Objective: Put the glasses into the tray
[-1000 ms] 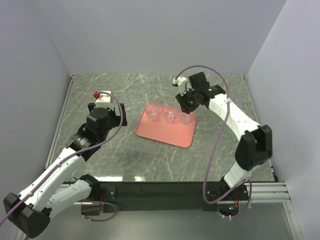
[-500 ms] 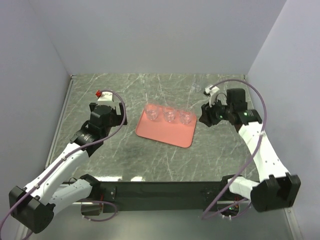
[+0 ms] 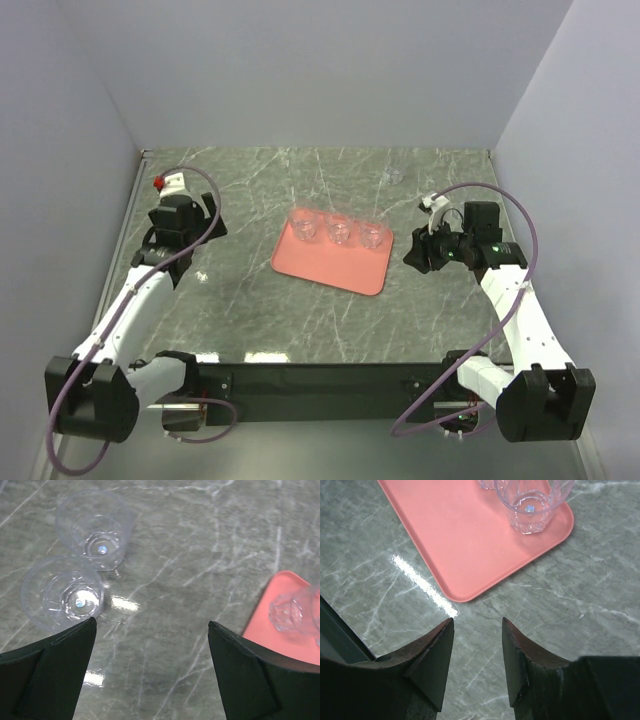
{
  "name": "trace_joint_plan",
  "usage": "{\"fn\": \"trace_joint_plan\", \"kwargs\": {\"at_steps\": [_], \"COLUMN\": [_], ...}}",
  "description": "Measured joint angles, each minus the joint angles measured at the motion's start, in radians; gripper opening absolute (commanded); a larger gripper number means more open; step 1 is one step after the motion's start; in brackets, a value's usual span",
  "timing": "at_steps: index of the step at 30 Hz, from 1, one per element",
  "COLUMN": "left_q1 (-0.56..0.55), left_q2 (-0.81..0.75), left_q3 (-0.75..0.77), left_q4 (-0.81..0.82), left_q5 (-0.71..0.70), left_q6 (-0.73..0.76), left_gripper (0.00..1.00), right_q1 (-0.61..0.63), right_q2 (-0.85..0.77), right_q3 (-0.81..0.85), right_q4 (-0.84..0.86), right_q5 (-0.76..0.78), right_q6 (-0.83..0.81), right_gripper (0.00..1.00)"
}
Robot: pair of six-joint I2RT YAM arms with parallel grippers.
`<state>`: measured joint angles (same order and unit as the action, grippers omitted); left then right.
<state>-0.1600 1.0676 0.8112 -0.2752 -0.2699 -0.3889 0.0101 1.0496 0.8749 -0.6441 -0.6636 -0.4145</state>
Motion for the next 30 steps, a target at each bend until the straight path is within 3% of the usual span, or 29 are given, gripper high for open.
{"fn": "trace_joint_plan", "kwargs": {"at_steps": [6, 12, 24, 30], "left_q1": [0.094, 0.135, 0.191, 0.192], "left_q2": [0.078, 0.155, 0.372, 0.413], "left_q3": [0.019, 0.057, 0.167, 0.178], "left_q4": [-0.01, -0.031, -0.098, -0.127], "left_q5": [0.045, 0.071, 0.077, 0.06], "left_q6": [-0.034, -0.053, -0.09, -0.098], "left_gripper": [0.99, 0.91, 0.64, 0.44], "right_q1": [-0.002, -0.002, -0.026, -0.029], "right_q2": [-0.002, -0.021, -0.033, -0.034], "right_q3": [0.0, 0.0, 0.0, 0.0], "right_q4": [0.0, 0.0, 0.001, 0.0], "right_q5": [-0.004, -0.008, -0.01, -0.011], "right_q6": [-0.003, -0.003, -0.003, -0.003], "right_gripper": [0.5, 0.5, 0.5, 0.5]}}
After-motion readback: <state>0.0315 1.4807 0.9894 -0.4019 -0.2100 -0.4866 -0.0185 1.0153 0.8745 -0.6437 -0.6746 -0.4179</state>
